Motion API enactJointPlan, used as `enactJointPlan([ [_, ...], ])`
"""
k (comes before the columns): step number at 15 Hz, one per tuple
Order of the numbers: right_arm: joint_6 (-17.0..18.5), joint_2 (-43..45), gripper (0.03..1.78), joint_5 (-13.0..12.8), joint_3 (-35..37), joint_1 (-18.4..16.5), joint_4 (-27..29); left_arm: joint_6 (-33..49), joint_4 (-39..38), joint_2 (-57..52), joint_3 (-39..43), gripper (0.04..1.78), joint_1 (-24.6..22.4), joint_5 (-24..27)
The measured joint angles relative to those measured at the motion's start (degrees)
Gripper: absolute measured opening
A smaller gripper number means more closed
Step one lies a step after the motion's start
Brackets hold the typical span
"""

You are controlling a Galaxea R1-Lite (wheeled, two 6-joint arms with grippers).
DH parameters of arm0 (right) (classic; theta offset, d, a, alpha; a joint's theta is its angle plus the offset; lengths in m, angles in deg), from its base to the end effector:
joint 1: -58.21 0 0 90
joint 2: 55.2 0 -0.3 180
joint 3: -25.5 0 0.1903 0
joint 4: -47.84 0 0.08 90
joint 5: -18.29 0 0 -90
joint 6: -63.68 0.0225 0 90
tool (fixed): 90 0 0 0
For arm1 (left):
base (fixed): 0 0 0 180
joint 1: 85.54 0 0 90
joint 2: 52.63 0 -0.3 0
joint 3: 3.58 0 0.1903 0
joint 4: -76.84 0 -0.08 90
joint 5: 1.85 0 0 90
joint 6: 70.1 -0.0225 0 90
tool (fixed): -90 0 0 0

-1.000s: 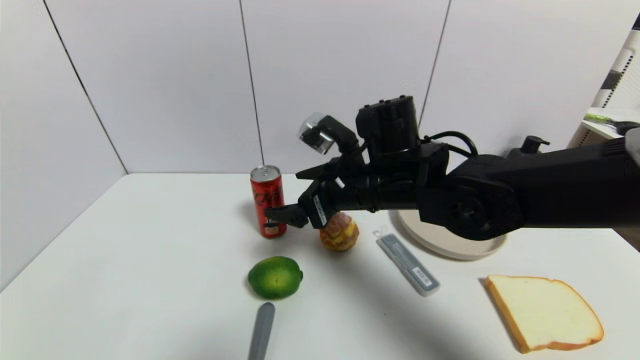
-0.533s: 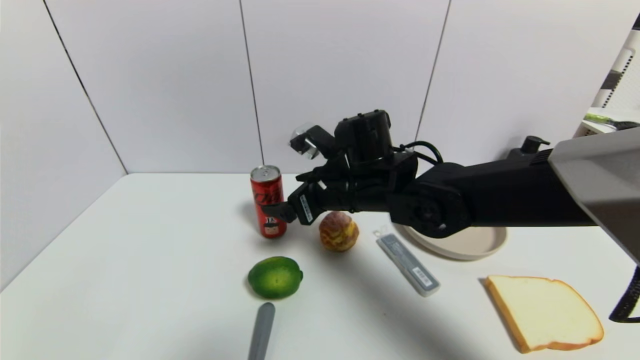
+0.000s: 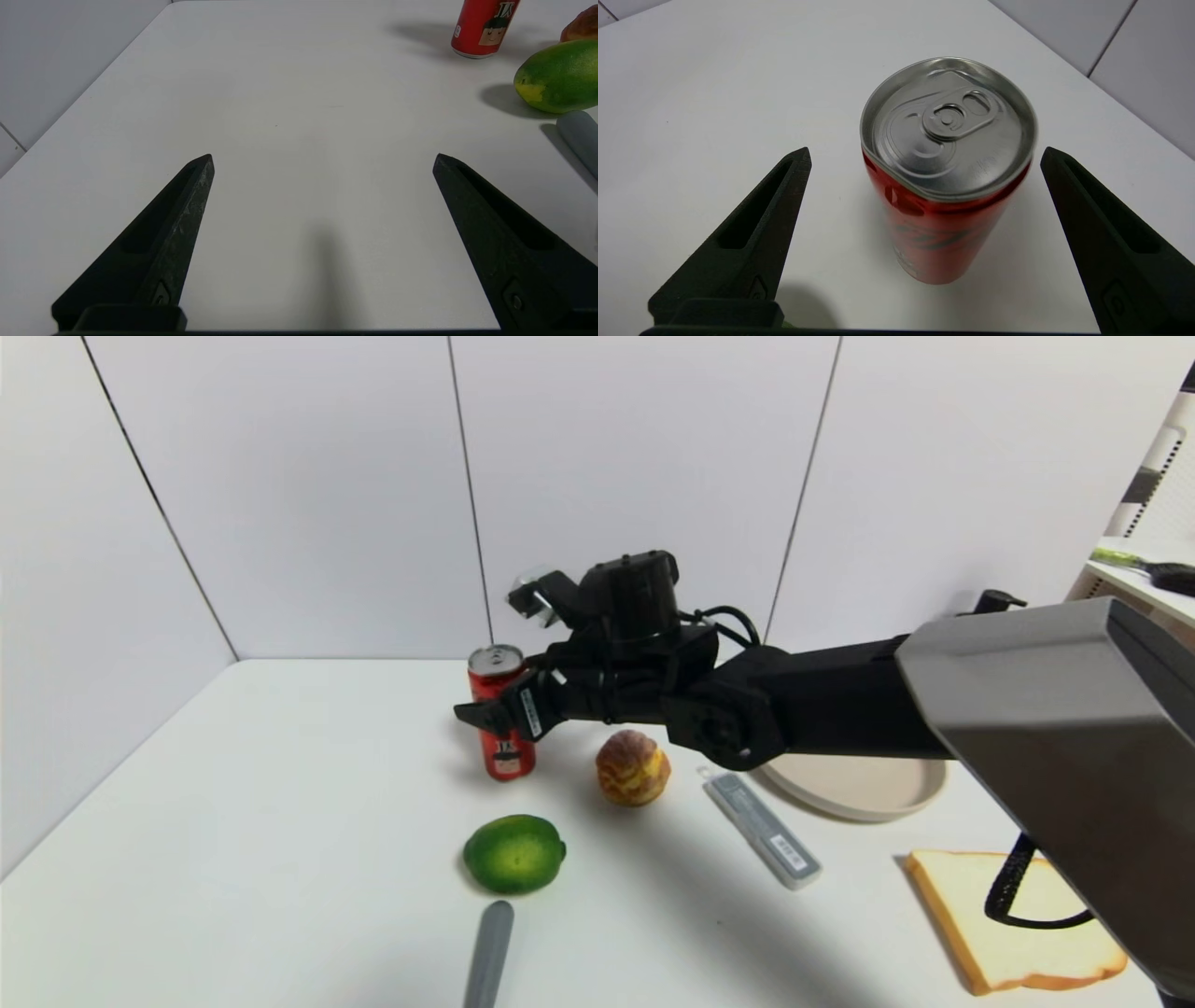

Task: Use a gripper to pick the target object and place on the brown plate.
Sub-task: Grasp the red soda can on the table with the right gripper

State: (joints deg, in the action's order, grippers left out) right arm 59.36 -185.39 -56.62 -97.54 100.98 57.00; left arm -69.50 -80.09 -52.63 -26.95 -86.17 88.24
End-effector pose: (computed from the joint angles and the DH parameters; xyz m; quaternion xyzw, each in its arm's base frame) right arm 0.3484 0.3303 0.1769 -0.0666 0.1196 0.4837 0.8645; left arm -0.0228 -0.0003 0.0760 -0.0052 -0.0026 0.0047 1.0000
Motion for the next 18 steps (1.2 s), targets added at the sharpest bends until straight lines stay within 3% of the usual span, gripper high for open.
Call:
enactJointPlan([
  [6, 2.6, -4.9, 1.7, 0.0, -2.8, 0.3, -0.1, 0.0, 0.0, 0.0, 0.0, 1.69, 0.0, 0.0],
  [13, 2.7, -8.6, 1.7, 0.0, -7.0, 0.2, -0.1, 0.0, 0.0, 0.0, 0.0, 1.69, 0.0, 0.0],
  [18, 2.7, -9.1, 1.02, -0.1, -7.3, -0.1, -0.2, 0.0, 0.0, 0.0, 0.0, 1.69, 0.0, 0.0],
])
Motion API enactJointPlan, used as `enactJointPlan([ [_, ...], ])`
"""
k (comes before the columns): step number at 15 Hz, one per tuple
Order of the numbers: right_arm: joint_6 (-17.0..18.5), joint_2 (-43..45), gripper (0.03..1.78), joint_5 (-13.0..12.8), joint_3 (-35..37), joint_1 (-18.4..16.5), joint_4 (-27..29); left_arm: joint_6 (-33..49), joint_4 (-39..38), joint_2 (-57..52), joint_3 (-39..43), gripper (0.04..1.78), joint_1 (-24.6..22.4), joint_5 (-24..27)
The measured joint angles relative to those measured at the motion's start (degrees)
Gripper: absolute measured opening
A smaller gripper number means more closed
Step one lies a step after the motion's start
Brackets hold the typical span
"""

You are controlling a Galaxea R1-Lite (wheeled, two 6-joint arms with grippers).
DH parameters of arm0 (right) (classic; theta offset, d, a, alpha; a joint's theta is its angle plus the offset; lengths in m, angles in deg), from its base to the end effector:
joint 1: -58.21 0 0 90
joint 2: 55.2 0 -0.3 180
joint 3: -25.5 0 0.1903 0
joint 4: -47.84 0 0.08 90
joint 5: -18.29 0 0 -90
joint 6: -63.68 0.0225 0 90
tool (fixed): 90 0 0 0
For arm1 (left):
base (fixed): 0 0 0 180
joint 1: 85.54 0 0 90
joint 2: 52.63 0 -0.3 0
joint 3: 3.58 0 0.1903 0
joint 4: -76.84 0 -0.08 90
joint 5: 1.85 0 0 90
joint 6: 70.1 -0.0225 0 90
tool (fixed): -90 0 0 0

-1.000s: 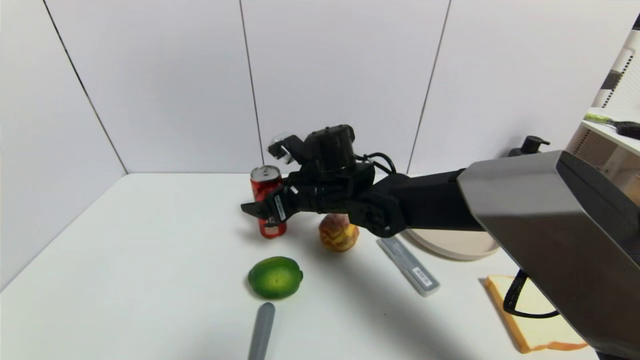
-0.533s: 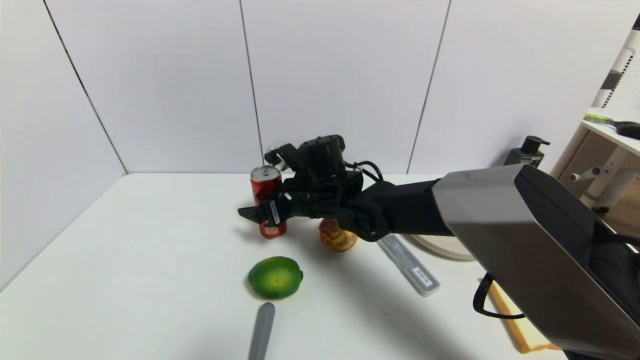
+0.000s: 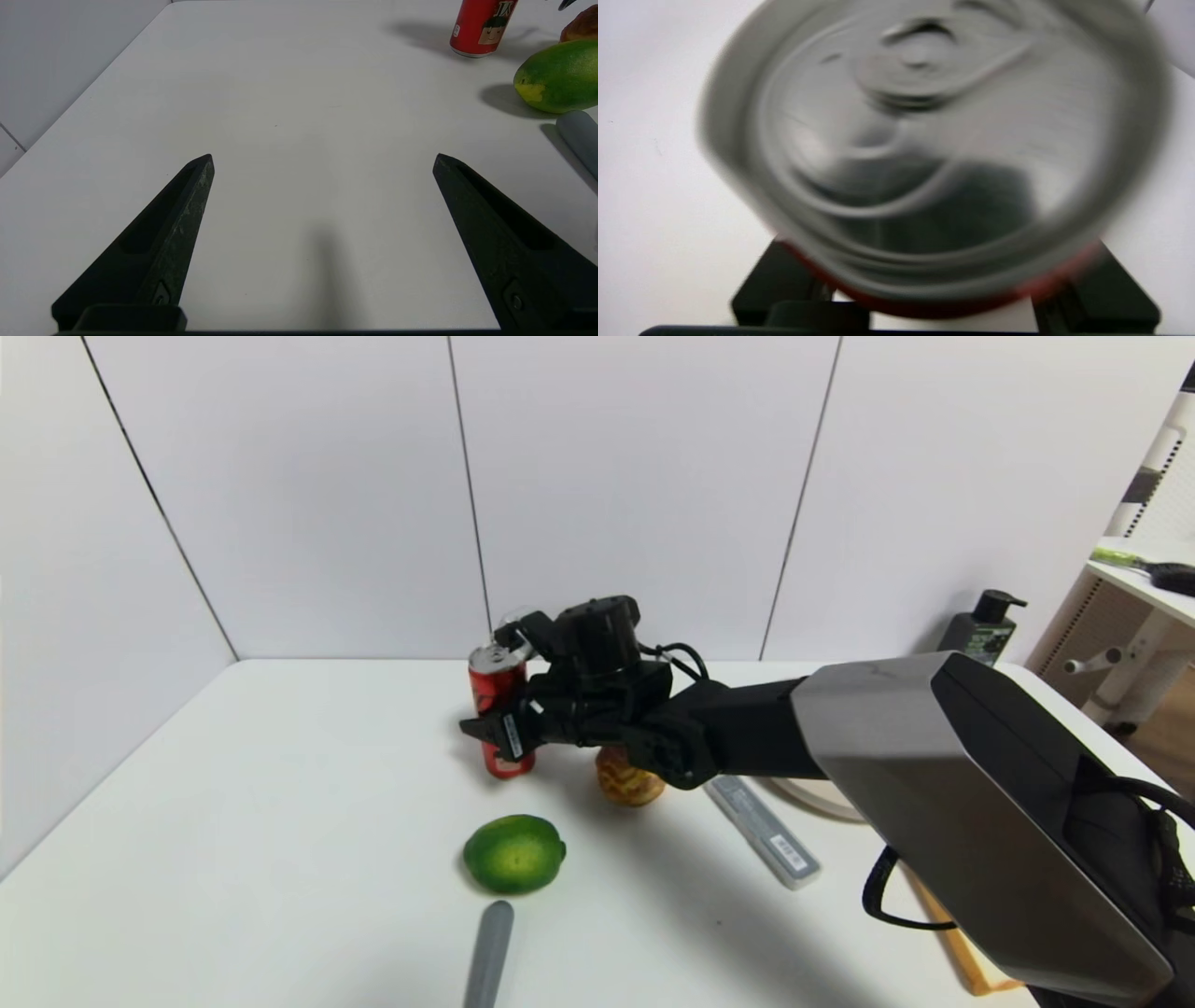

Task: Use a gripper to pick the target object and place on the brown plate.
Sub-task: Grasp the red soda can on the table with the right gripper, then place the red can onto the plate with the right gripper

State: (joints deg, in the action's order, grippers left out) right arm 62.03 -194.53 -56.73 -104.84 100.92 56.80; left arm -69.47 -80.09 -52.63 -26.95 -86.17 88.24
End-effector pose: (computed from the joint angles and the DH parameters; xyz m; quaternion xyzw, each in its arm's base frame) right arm 0.3725 0.3518 0.1344 -0.0498 0.1446 0.4787 0.8646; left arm -0.0228 -0.0003 0.0760 -0.0055 -0.0026 0.0047 1.0000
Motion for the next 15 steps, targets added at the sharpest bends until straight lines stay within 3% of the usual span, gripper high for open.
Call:
enactJointPlan([
  [9, 0.1, 5.5, 0.91, 0.0, 2.6, -1.0, 0.3, 0.0, 0.0, 0.0, 0.0, 1.69, 0.0, 0.0],
  [12, 0.0, 12.8, 0.9, 0.0, 6.9, -3.7, 0.4, 0.0, 0.0, 0.0, 0.0, 1.69, 0.0, 0.0],
  [15, -0.3, 22.7, 0.9, 1.4, 14.4, -9.1, 0.9, 0.0, 0.0, 0.0, 0.0, 1.69, 0.0, 0.0],
])
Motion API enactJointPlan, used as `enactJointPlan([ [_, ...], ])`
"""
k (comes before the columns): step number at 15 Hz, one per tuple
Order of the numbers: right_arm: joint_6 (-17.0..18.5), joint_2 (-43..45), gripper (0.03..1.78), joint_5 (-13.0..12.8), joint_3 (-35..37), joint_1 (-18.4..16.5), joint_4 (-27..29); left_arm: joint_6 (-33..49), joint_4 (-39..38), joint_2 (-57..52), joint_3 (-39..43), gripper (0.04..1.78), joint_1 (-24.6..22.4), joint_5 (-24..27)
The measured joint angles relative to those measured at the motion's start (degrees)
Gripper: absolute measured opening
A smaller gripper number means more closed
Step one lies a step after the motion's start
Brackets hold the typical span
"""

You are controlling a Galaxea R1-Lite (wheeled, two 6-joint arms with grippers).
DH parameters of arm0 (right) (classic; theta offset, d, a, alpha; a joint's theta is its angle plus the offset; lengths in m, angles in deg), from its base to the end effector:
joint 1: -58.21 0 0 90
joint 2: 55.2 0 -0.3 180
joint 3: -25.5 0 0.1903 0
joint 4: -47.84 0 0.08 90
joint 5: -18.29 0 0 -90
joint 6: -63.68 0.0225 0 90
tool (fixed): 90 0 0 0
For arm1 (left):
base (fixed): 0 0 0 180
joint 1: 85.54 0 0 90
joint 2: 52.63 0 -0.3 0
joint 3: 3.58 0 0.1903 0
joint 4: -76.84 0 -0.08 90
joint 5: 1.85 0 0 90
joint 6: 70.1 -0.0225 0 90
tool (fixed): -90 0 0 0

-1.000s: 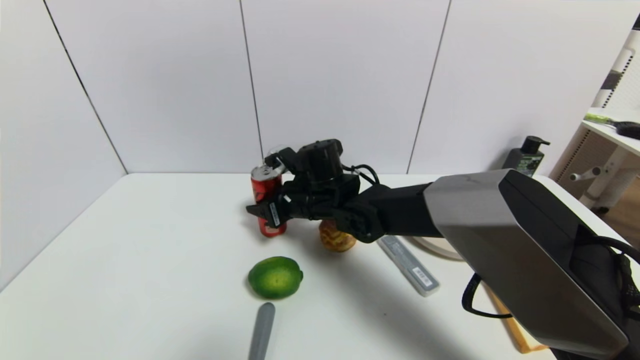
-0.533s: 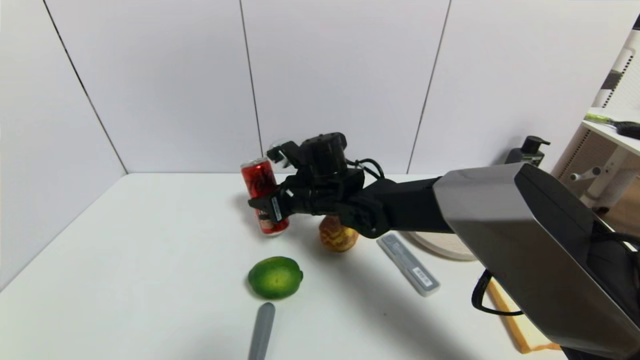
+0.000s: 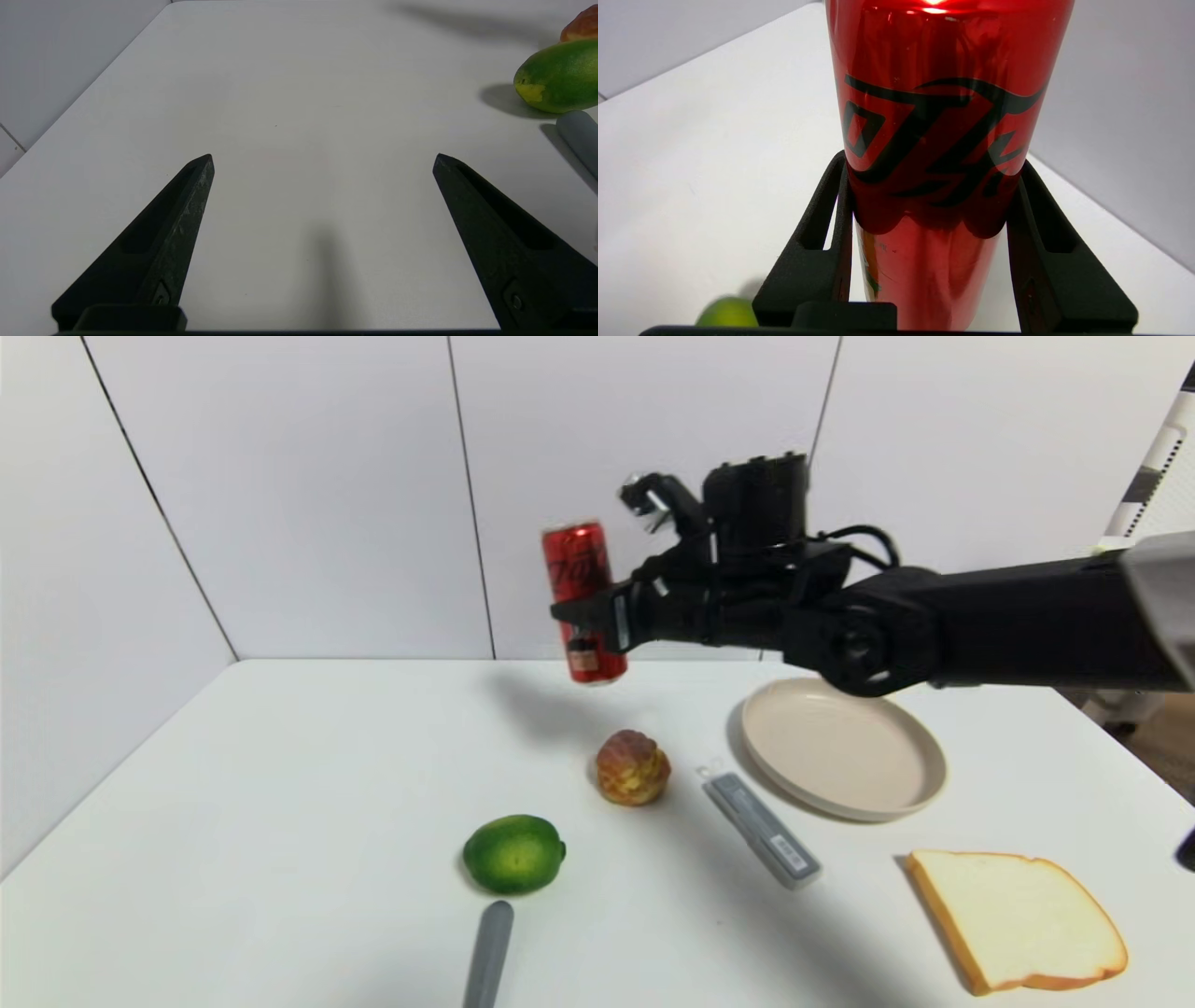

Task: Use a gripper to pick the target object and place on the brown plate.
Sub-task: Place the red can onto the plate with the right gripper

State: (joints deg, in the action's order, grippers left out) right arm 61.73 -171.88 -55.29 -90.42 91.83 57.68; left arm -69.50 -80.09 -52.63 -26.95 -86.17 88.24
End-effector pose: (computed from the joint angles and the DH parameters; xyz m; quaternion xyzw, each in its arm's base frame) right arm 0.3502 0.2405 0.2468 -0.0292 0.0842 0.4226 0.9019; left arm -0.0228 -0.0003 0.0760 -0.0052 -0.0026 0.0047 1.0000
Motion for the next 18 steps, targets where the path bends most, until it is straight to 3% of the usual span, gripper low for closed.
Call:
enactJointPlan([
  [5, -1.0, 14.5, 0.89, 6.7, 19.1, -15.3, 0.2, 0.0, 0.0, 0.0, 0.0, 1.69, 0.0, 0.0],
  [7, -1.4, 17.4, 0.89, 7.7, 24.4, -20.8, -0.3, 0.0, 0.0, 0.0, 0.0, 1.69, 0.0, 0.0],
  [10, -1.6, 18.0, 0.89, 7.9, 29.2, -25.9, -3.3, 0.0, 0.0, 0.0, 0.0, 1.69, 0.0, 0.0],
  [14, -1.7, 16.8, 0.89, 9.6, 37.5, -30.2, -12.6, 0.0, 0.0, 0.0, 0.0, 1.69, 0.0, 0.0],
  [18, -1.8, 12.6, 0.89, 11.1, 47.2, -32.8, -33.5, 0.0, 0.0, 0.0, 0.0, 1.69, 0.0, 0.0],
])
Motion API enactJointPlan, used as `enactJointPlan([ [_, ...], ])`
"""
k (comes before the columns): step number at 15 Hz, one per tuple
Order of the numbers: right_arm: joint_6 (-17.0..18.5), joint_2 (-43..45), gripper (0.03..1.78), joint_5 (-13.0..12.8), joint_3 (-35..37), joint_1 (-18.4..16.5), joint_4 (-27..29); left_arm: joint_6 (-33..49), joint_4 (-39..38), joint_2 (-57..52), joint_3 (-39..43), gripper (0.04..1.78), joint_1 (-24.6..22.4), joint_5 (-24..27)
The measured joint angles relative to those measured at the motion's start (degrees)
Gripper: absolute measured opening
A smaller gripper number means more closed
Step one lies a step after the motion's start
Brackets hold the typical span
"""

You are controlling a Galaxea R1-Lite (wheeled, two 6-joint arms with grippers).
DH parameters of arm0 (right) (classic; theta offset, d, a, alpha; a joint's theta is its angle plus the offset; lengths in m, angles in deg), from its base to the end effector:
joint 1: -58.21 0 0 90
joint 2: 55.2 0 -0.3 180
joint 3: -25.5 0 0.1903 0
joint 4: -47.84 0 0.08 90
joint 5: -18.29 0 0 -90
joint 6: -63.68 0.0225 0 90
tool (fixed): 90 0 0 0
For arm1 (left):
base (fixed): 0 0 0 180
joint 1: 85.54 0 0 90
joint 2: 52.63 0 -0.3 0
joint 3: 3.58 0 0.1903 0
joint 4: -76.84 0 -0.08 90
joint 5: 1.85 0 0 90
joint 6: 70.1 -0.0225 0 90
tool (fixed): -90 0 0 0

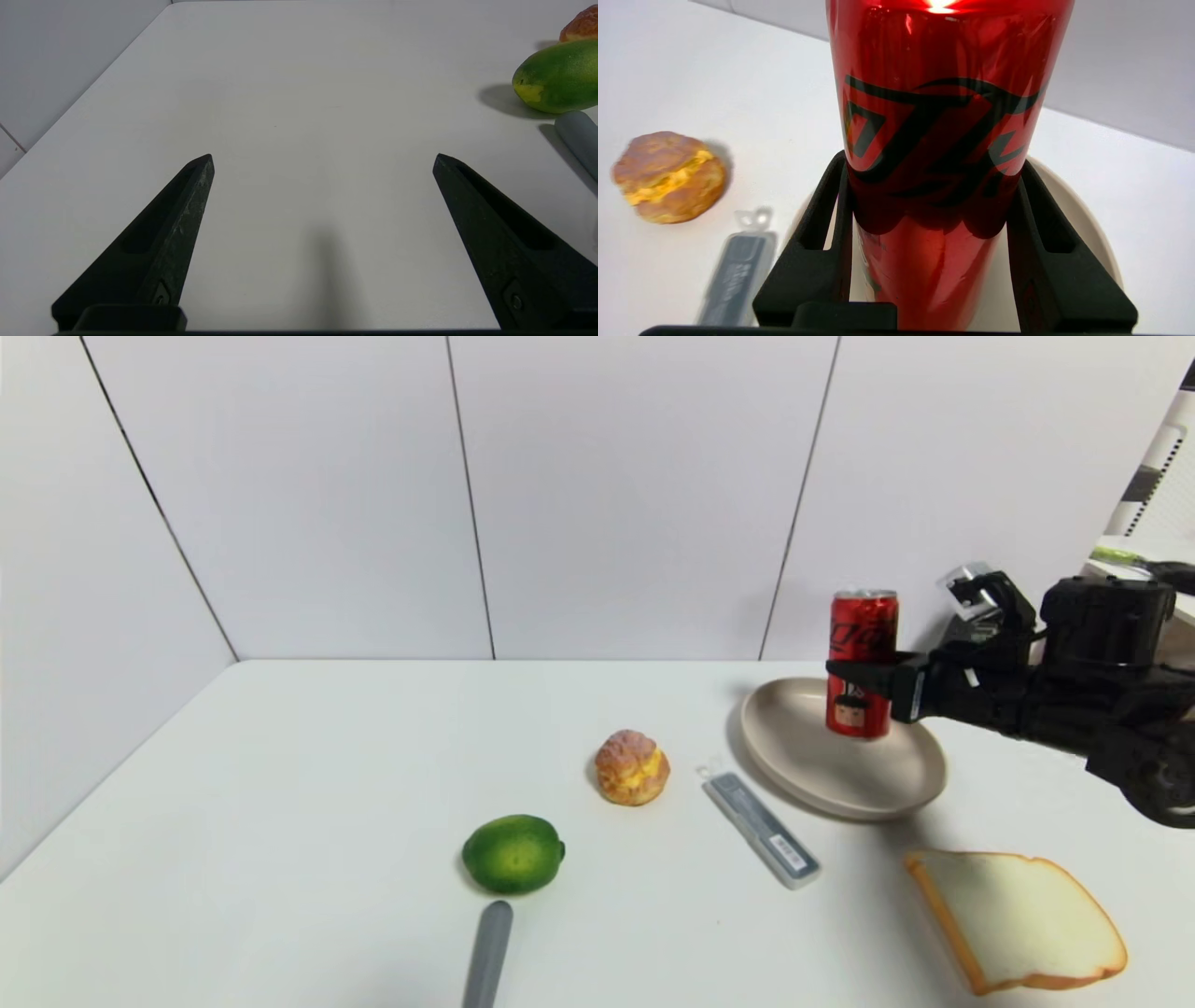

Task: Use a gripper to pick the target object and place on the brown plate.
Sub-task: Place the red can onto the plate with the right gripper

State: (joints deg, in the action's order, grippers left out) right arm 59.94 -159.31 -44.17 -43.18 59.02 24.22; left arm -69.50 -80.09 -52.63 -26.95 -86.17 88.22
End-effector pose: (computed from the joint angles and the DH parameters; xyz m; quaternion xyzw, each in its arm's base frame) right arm 0.3259 0.0150 0.1602 -0.0077 0.0921 0.2467 0.9647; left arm -0.0228 -0.0003 0.0760 -0.0052 -0.0026 0.0049 1.0000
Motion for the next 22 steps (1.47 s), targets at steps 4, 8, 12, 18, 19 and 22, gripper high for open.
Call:
enactJointPlan([
  [4, 0.2, -6.0, 0.89, 0.7, 8.7, -1.3, -21.4, 0.0, 0.0, 0.0, 0.0, 1.69, 0.0, 0.0],
  [8, 1.2, -10.9, 0.89, 0.7, 11.2, -2.4, -33.7, 0.0, 0.0, 0.0, 0.0, 1.69, 0.0, 0.0],
  [12, 0.9, -12.7, 0.89, 1.3, 11.3, -2.9, -34.7, 0.0, 0.0, 0.0, 0.0, 1.69, 0.0, 0.0],
  [18, 1.2, -12.5, 1.33, 2.0, 11.1, -3.9, -35.1, 0.0, 0.0, 0.0, 0.0, 1.69, 0.0, 0.0],
  [19, 1.2, -11.8, 1.38, 2.0, 10.7, -4.4, -34.9, 0.0, 0.0, 0.0, 0.0, 1.69, 0.0, 0.0],
  [22, 3.0, -7.0, 1.48, 2.2, 9.5, -6.3, -32.6, 0.0, 0.0, 0.0, 0.0, 1.69, 0.0, 0.0],
])
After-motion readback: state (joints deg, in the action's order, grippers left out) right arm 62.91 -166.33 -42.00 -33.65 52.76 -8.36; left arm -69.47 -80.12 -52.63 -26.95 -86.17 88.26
